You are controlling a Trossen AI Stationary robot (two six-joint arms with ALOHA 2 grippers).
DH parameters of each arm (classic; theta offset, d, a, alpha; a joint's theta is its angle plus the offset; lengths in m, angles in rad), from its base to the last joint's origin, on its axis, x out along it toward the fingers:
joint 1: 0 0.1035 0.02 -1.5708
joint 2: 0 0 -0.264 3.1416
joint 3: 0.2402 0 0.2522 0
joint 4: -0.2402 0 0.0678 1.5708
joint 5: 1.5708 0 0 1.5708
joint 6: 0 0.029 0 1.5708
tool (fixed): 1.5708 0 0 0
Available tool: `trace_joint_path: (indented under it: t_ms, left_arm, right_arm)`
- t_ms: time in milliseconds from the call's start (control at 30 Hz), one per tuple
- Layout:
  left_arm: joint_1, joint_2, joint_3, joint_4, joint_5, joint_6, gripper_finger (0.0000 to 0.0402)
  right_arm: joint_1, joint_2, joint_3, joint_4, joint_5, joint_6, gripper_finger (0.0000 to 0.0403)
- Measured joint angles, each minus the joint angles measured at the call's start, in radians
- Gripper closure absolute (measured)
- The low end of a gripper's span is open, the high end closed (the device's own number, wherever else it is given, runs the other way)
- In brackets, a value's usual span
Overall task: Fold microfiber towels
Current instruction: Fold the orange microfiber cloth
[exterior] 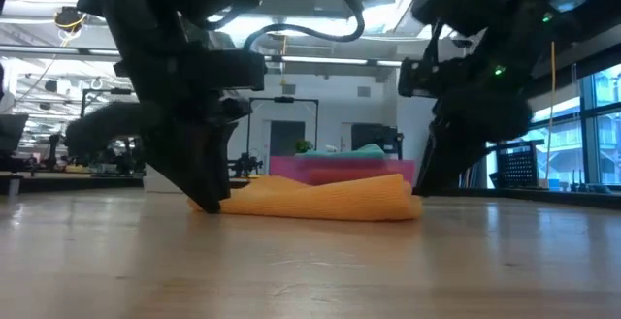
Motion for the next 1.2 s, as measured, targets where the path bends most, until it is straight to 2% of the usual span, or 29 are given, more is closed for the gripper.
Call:
trace_joint_path:
  t_ms: [100, 200, 300, 367, 500, 600, 733, 933, 1200]
  left_arm:
    - [0.012, 0.0, -0.001, -0.026, -0.081, 0.101, 0.0324]
    - [0.029, 0.001, -0.005, -0.06, -0.227, 0.17, 0.0324]
    - [0.033, -0.027, -0.004, -0.093, -0.382, 0.156, 0.0324]
    - [0.009, -0.06, 0.006, -0.095, -0.424, 0.122, 0.0324]
    - [-0.067, -0.13, 0.017, 0.003, -0.414, 0.106, 0.0328]
    - [-0.11, -0.138, 0.017, 0.145, -0.343, 0.104, 0.0331]
    - [-0.156, -0.088, 0.018, 0.308, -0.221, 0.131, 0.0335]
    - [-0.166, 0.026, 0.016, 0.355, -0.224, 0.265, 0.0323]
    - [-0.142, 0.105, 0.017, 0.455, -0.229, 0.354, 0.0254]
  right_arm:
    - [0.047, 0.0, 0.0, 0.043, -0.004, 0.026, 0.0399]
    - [0.094, 0.0, 0.001, 0.094, -0.032, 0.021, 0.0399]
    - [0.134, -0.005, 0.028, 0.073, -0.063, -0.049, 0.0399]
    - [0.149, -0.021, 0.054, 0.059, -0.027, -0.055, 0.0398]
    - [0.132, -0.043, 0.079, 0.045, 0.086, -0.108, 0.0398]
    - [0.08, -0.042, 0.085, 0.045, 0.156, -0.137, 0.0398]
    - [-0.004, -0.029, 0.085, 0.04, 0.129, -0.161, 0.0398]
    - [-0.054, -0.023, 0.085, 0.045, 0.056, -0.184, 0.0398]
    - [-0.048, -0.023, 0.085, 0.046, 0.053, -0.185, 0.0398]
